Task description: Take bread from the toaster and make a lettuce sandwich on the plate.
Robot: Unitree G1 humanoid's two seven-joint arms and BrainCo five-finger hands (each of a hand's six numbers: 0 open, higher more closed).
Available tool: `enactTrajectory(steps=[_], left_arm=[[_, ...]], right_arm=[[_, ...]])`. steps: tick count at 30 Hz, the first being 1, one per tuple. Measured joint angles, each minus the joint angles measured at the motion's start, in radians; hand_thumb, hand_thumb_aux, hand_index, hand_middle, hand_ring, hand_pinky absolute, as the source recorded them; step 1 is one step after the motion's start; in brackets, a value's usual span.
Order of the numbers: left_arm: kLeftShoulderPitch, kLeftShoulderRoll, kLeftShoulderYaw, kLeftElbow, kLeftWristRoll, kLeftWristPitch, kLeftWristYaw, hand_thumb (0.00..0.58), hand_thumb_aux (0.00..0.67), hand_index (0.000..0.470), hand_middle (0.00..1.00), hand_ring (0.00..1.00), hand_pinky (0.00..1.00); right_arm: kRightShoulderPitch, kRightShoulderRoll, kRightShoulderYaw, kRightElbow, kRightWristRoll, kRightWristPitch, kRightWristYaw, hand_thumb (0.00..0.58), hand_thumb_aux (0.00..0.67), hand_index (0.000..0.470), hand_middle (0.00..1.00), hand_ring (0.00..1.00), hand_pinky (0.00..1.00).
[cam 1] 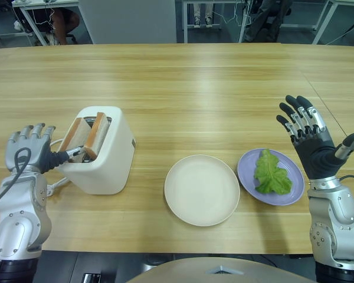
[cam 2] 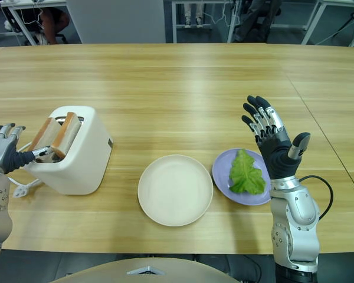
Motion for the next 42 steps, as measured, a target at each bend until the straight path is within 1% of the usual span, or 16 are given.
enactTrajectory(steps=[1, 2, 3, 4, 5, 6, 7, 8, 9, 10, 22, 23, 24, 33, 37, 42], left_arm=[[-0.002, 0.002, -0.007, 0.004, 0.002, 0.000, -0.006, 0.000, 0.000, 0.000, 0.00, 0.00, 0.00], [-0.002, 0.002, -0.012, 0.008, 0.002, 0.000, -0.010, 0.112, 0.068, 0.047, 0.00, 0.00, 0.00], [-0.002, 0.002, -0.016, 0.011, 0.002, 0.000, -0.012, 0.112, 0.068, 0.047, 0.00, 0.00, 0.00], [-0.004, 0.002, -0.021, 0.015, 0.001, -0.002, -0.014, 0.554, 0.528, 0.363, 0.00, 0.00, 0.00], [-0.006, 0.001, -0.027, 0.016, -0.003, -0.007, -0.015, 0.554, 0.528, 0.363, 0.00, 0.00, 0.00], [-0.015, -0.004, -0.030, 0.014, -0.015, -0.016, -0.015, 0.580, 0.670, 0.460, 0.05, 0.05, 0.05], [-0.023, -0.012, -0.031, 0.010, -0.024, -0.019, -0.014, 0.580, 0.670, 0.460, 0.05, 0.05, 0.05], [-0.032, -0.023, -0.031, 0.005, -0.041, -0.020, -0.010, 0.580, 0.670, 0.460, 0.41, 0.41, 0.41], [-0.040, -0.029, -0.030, 0.002, -0.053, -0.022, -0.007, 0.580, 0.670, 0.460, 0.41, 0.41, 0.41], [-0.048, -0.040, -0.028, -0.001, -0.070, -0.025, -0.003, 0.580, 0.670, 0.460, 1.00, 1.00, 1.00], [-0.138, -0.267, 0.165, -0.011, -0.495, -0.155, 0.177, 0.580, 0.670, 0.460, 1.00, 1.00, 1.00], [-0.152, -0.275, 0.194, -0.020, -0.537, -0.175, 0.194, 0.580, 0.670, 0.460, 1.00, 1.00, 1.00], [-0.166, -0.278, 0.218, -0.030, -0.568, -0.192, 0.208, 0.580, 0.670, 0.460, 1.00, 1.00, 1.00], [-0.265, -0.245, 0.363, -0.232, -0.809, -0.296, 0.226, 0.580, 0.670, 0.460, 1.00, 1.00, 1.00], [-0.322, -0.205, 0.300, -0.414, -0.959, -0.212, 0.113, 0.580, 0.670, 0.460, 1.00, 1.00, 1.00], [-0.312, -0.220, -0.007, -0.512, -1.111, -0.078, -0.036, 0.580, 0.670, 0.460, 1.00, 1.00, 1.00]], right_arm=[[0.000, 0.000, 0.000, 0.000, 0.000, 0.000, 0.000, 0.000, 0.000, 0.000, 0.00, 0.00, 0.00], [0.000, 0.000, 0.000, 0.000, 0.000, 0.001, 0.001, 0.000, 0.000, 0.000, 0.00, 0.00, 0.00], [0.000, -0.001, -0.001, 0.000, 0.000, 0.001, 0.001, 0.000, 0.000, 0.000, 0.00, 0.00, 0.00], [0.000, -0.003, -0.001, 0.000, 0.000, 0.002, 0.001, 0.000, 0.000, 0.000, 0.00, 0.00, 0.00], [0.000, -0.005, -0.001, 0.000, 0.000, 0.002, 0.001, 0.000, 0.000, 0.000, 0.00, 0.00, 0.00], [-0.001, -0.006, -0.001, 0.000, 0.000, 0.002, 0.002, 0.000, 0.000, 0.000, 0.00, 0.00, 0.00], [-0.002, -0.007, -0.001, 0.000, 0.000, 0.002, 0.002, 0.000, 0.000, 0.000, 0.00, 0.00, 0.00], [-0.002, -0.008, -0.001, 0.000, 0.000, 0.002, 0.003, 0.000, 0.000, 0.000, 0.00, 0.00, 0.00], [-0.002, -0.008, -0.001, 0.000, 0.000, 0.002, 0.004, 0.000, 0.000, 0.000, 0.00, 0.00, 0.00], [-0.002, -0.008, -0.001, 0.000, 0.000, 0.002, 0.004, 0.000, 0.000, 0.000, 0.00, 0.00, 0.00], [-0.001, -0.007, 0.001, 0.005, -0.008, -0.003, 0.008, 0.000, 0.000, 0.000, 0.00, 0.00, 0.00], [-0.001, -0.007, 0.001, 0.005, -0.010, -0.007, 0.008, 0.040, 0.024, 0.016, 0.00, 0.00, 0.00], [-0.001, -0.007, 0.001, 0.006, -0.017, -0.013, 0.008, 0.000, 0.000, 0.000, 0.00, 0.00, 0.00], [0.005, -0.052, 0.042, 0.030, -0.299, -0.187, 0.005, 0.000, 0.000, 0.000, 0.00, 0.00, 0.00], [0.004, -0.121, 0.043, 0.078, -0.606, -0.394, -0.066, 0.000, 0.000, 0.000, 0.00, 0.00, 0.00], [0.003, -0.234, 0.029, 0.181, -0.975, -0.618, -0.217, 0.000, 0.000, 0.000, 0.00, 0.00, 0.00]])
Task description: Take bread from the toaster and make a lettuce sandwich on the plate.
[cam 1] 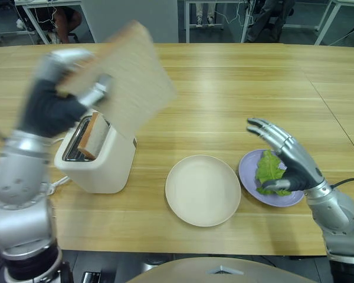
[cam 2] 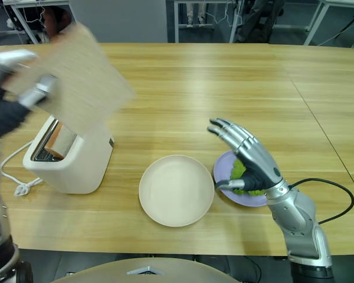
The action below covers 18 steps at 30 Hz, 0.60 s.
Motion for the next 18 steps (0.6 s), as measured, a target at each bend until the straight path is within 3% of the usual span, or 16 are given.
enactTrajectory(steps=[5, 10, 18], left_arm=[[0.021, -0.030, -0.301, 0.074, 0.008, 0.070, -0.073, 0.580, 0.670, 0.460, 1.00, 1.00, 1.00], [0.022, -0.043, -0.579, 0.304, 0.124, 0.023, -0.133, 0.580, 0.670, 0.460, 1.00, 1.00, 1.00], [-0.083, -0.097, -0.728, 0.665, 0.302, -0.088, -0.124, 0.580, 0.670, 0.460, 1.00, 1.00, 1.00]], right_arm=[[-0.032, -0.145, 0.005, 0.235, -0.277, 0.053, -0.123, 0.000, 0.000, 0.000, 0.00, 0.00, 0.00], [-0.168, -0.264, 0.047, 0.466, -0.375, 0.129, -0.231, 0.000, 0.000, 0.000, 0.00, 0.00, 0.00], [-0.337, -0.339, 0.249, 0.825, -0.447, 0.151, -0.329, 0.000, 0.000, 0.000, 0.00, 0.00, 0.00]])
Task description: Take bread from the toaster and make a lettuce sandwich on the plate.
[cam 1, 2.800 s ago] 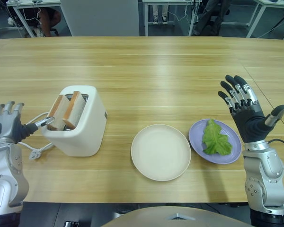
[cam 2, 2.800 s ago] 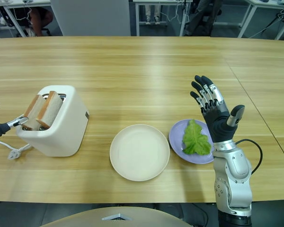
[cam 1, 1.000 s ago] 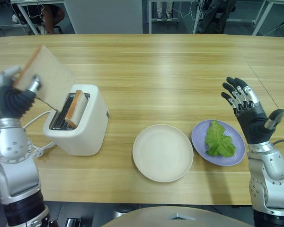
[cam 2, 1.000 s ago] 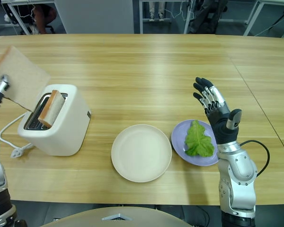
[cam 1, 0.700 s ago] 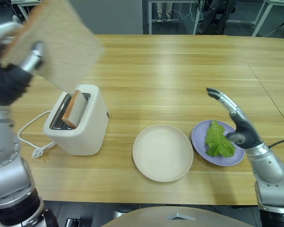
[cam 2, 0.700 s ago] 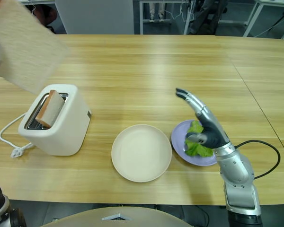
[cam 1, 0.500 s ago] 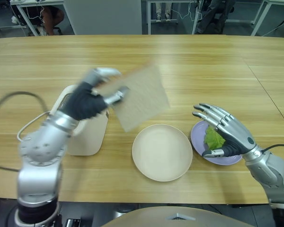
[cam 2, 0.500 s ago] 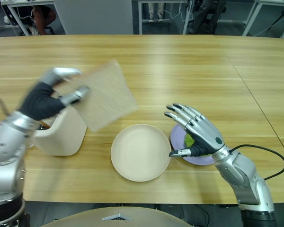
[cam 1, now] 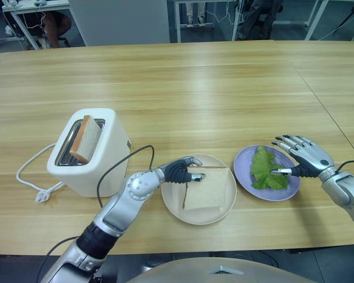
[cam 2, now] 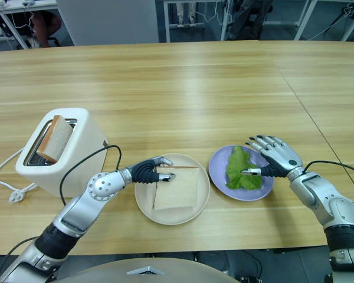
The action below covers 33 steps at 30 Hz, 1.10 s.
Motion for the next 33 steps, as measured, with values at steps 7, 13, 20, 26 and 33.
enactTrajectory(steps=[7, 13, 20, 26, 33], left_arm=[[-0.049, -0.005, -0.042, 0.207, 0.160, -0.079, 0.058, 0.580, 0.670, 0.460, 1.00, 1.00, 1.00], [-0.067, 0.025, -0.107, 0.255, 0.340, -0.136, 0.100, 0.000, 0.000, 0.000, 0.00, 0.00, 0.00], [-0.065, 0.065, -0.134, 0.206, 0.581, -0.161, 0.224, 0.000, 0.000, 0.000, 0.00, 0.00, 0.00], [-0.028, 0.066, -0.026, -0.015, 0.642, -0.165, 0.298, 0.000, 0.000, 0.000, 0.00, 0.00, 0.00], [0.091, 0.078, 0.196, -0.300, 0.672, -0.105, 0.302, 0.000, 0.000, 0.000, 0.00, 0.00, 0.00]], right_arm=[[-0.081, -0.010, 0.190, 0.141, -0.045, -0.027, -0.067, 0.258, 0.171, 0.117, 0.00, 0.00, 0.00], [-0.119, -0.030, 0.275, 0.160, -0.070, -0.028, -0.145, 0.580, 0.670, 0.460, 0.00, 0.00, 0.00], [-0.134, -0.049, 0.317, 0.158, -0.069, -0.025, -0.196, 0.580, 0.670, 0.460, 0.00, 0.00, 0.00], [-0.112, -0.067, 0.308, 0.096, -0.024, -0.024, -0.214, 0.580, 0.670, 0.460, 0.00, 0.00, 0.00], [-0.048, -0.085, 0.223, -0.125, 0.059, -0.015, -0.226, 0.580, 0.670, 0.460, 0.00, 0.00, 0.00]])
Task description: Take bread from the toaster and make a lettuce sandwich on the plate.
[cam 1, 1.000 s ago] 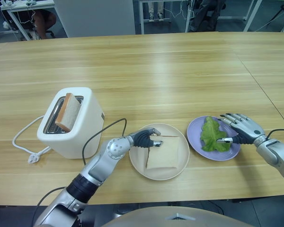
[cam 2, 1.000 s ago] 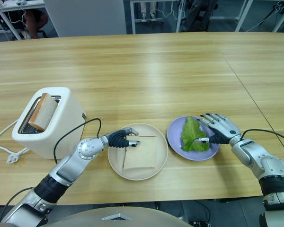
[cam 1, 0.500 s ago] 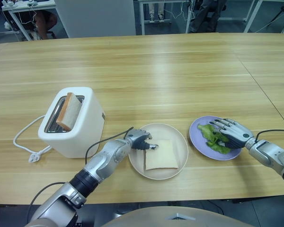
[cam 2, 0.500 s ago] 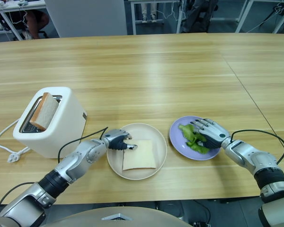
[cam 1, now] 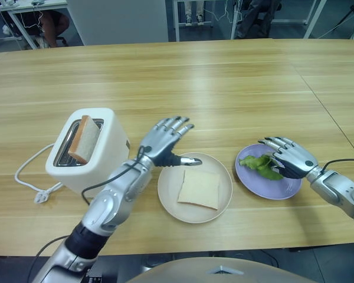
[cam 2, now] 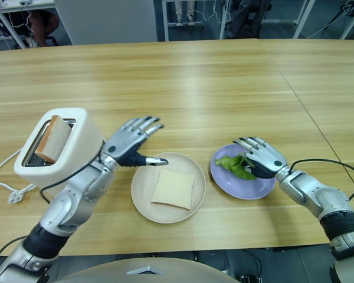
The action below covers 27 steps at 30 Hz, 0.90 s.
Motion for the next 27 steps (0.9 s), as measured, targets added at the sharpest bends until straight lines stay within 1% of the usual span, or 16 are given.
enactTrajectory(steps=[2, 4, 7, 10, 12, 14, 18, 22, 27], left_arm=[[0.025, 0.001, 0.073, -0.067, 0.008, 0.023, -0.002, 0.000, 0.000, 0.000, 0.00, 0.00, 0.00], [0.058, 0.002, 0.178, -0.142, 0.015, 0.056, -0.008, 0.000, 0.000, 0.000, 0.00, 0.00, 0.00], [0.095, 0.026, 0.323, -0.192, 0.026, 0.094, -0.022, 0.000, 0.000, 0.000, 0.00, 0.00, 0.00], [0.146, 0.062, 0.457, -0.188, 0.044, 0.134, -0.040, 0.000, 0.000, 0.000, 0.00, 0.00, 0.00], [0.187, 0.099, 0.552, -0.142, 0.062, 0.171, -0.057, 0.000, 0.000, 0.000, 0.00, 0.00, 0.00], [0.225, 0.123, 0.613, -0.065, 0.086, 0.209, -0.070, 0.000, 0.000, 0.000, 0.00, 0.00, 0.00], [0.239, 0.128, 0.604, 0.046, 0.102, 0.247, -0.114, 0.000, 0.000, 0.000, 0.00, 0.00, 0.00], [0.219, 0.128, 0.525, 0.129, 0.116, 0.264, -0.168, 0.000, 0.000, 0.000, 0.00, 0.00, 0.00], [0.190, 0.095, 0.472, 0.124, 0.082, 0.272, -0.208, 0.000, 0.000, 0.000, 0.00, 0.00, 0.00]], right_arm=[[0.018, 0.001, -0.023, -0.077, 0.026, 0.002, 0.008, 0.580, 0.670, 0.460, 0.00, 0.00, 0.00], [0.035, 0.010, -0.045, -0.170, 0.053, 0.007, 0.034, 0.580, 0.670, 0.460, 0.00, 0.00, 0.00], [0.041, 0.049, -0.050, -0.258, 0.076, 0.014, 0.083, 0.580, 0.670, 0.460, 0.00, 0.00, 0.00], [0.042, 0.103, -0.040, -0.319, 0.083, 0.018, 0.135, 0.580, 0.670, 0.460, 0.00, 0.00, 0.00], [0.041, 0.142, -0.023, -0.345, 0.085, 0.020, 0.168, 0.580, 0.670, 0.460, 0.00, 0.00, 0.00], [0.026, 0.197, 0.000, -0.350, 0.077, 0.027, 0.200, 0.580, 0.670, 0.460, 0.00, 0.00, 0.00], [-0.022, 0.270, 0.050, -0.349, 0.058, 0.031, 0.239, 0.580, 0.670, 0.460, 0.00, 0.00, 0.00], [-0.084, 0.330, 0.097, -0.327, 0.020, 0.032, 0.259, 0.580, 0.670, 0.460, 0.00, 0.00, 0.00], [-0.128, 0.373, 0.161, -0.265, -0.034, 0.033, 0.260, 0.580, 0.670, 0.460, 0.00, 0.00, 0.00]])
